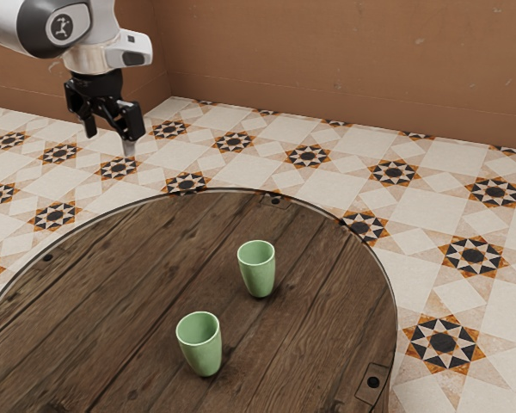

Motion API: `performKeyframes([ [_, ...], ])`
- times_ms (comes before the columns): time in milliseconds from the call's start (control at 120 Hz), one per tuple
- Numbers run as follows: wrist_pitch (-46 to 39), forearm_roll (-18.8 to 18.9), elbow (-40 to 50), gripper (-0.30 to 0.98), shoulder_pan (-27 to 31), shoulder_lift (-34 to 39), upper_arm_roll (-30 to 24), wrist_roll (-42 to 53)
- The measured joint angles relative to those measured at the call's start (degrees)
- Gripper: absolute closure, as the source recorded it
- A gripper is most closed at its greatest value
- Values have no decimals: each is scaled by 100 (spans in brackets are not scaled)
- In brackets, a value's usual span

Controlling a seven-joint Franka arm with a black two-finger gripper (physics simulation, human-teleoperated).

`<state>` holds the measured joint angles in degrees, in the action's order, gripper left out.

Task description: Place the right cup onto the left cup

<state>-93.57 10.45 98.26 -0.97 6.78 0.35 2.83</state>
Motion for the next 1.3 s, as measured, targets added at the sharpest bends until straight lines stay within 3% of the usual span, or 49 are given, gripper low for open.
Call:
performKeyframes([
  [367,-203,-131,1401,0,-321,456,-87,-144],
  [725,-1310,-954,2988,0,-499,364,-193,-243],
  [1300,-2691,-1061,3502,0,-768,-430,-255,-315],
])
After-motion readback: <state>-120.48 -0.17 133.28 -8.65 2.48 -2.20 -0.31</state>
